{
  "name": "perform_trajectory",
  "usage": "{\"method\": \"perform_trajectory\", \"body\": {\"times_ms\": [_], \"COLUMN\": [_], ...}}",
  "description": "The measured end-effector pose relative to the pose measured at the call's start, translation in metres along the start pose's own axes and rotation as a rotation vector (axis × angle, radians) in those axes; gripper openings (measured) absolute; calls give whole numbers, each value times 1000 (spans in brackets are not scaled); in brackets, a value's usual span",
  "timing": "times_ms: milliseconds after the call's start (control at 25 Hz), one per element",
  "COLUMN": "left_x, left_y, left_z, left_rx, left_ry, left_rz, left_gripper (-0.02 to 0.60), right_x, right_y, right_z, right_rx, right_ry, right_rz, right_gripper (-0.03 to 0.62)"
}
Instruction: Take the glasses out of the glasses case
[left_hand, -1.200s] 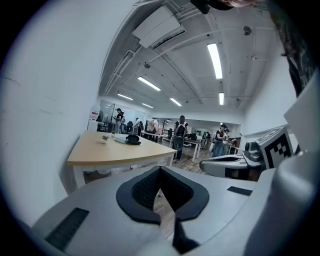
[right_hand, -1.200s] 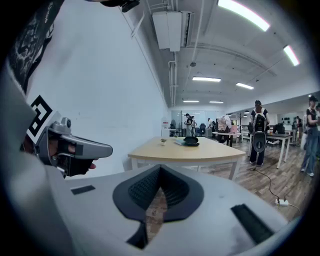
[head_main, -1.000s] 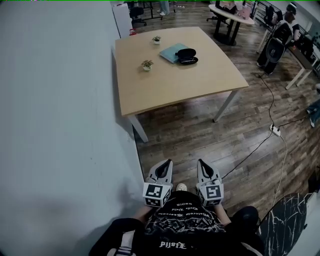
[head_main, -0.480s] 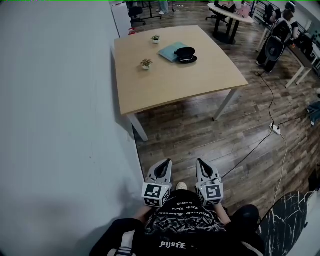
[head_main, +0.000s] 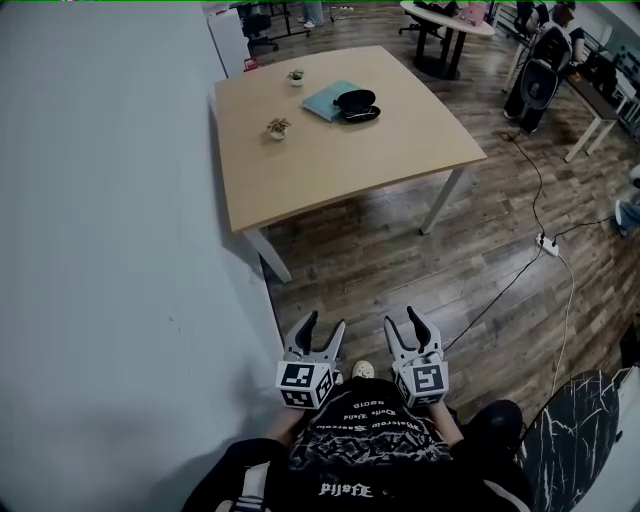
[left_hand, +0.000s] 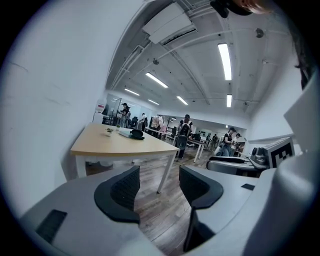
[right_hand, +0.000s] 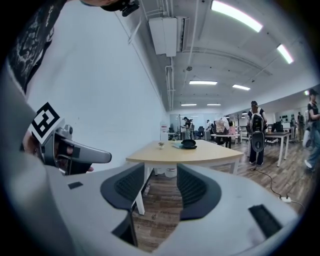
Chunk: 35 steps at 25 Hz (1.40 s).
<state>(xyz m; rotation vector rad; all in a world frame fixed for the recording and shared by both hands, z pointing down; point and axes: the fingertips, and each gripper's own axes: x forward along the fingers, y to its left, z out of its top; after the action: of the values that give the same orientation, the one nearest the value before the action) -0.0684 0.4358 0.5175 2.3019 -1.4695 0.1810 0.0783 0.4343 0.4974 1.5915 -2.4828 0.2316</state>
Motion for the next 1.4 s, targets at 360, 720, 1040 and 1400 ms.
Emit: {"method": "perform_trajectory", "body": {"times_ms": [360,720,1040,1400], "left_x": [28,64,128,210], "left_y": [-15,-29,2,73], "left_z": [-10,-29,-1,45], "left_rx": [-57,-41,-25,-16], "left_ry": [52,113,106,114], "left_rz": [-33,-81,-117,-133], "left_gripper": [253,253,253,253], "right_x": [10,21,81,190], "right_y": [-18,-48,-77,-93], "right_z": [-2,-37,-30,-4], "right_rx": [0,74,109,89], "right_ry": [12,97,109,118], "right_rz": [44,37,-14,-48], "right_gripper": [215,215,215,215]}}
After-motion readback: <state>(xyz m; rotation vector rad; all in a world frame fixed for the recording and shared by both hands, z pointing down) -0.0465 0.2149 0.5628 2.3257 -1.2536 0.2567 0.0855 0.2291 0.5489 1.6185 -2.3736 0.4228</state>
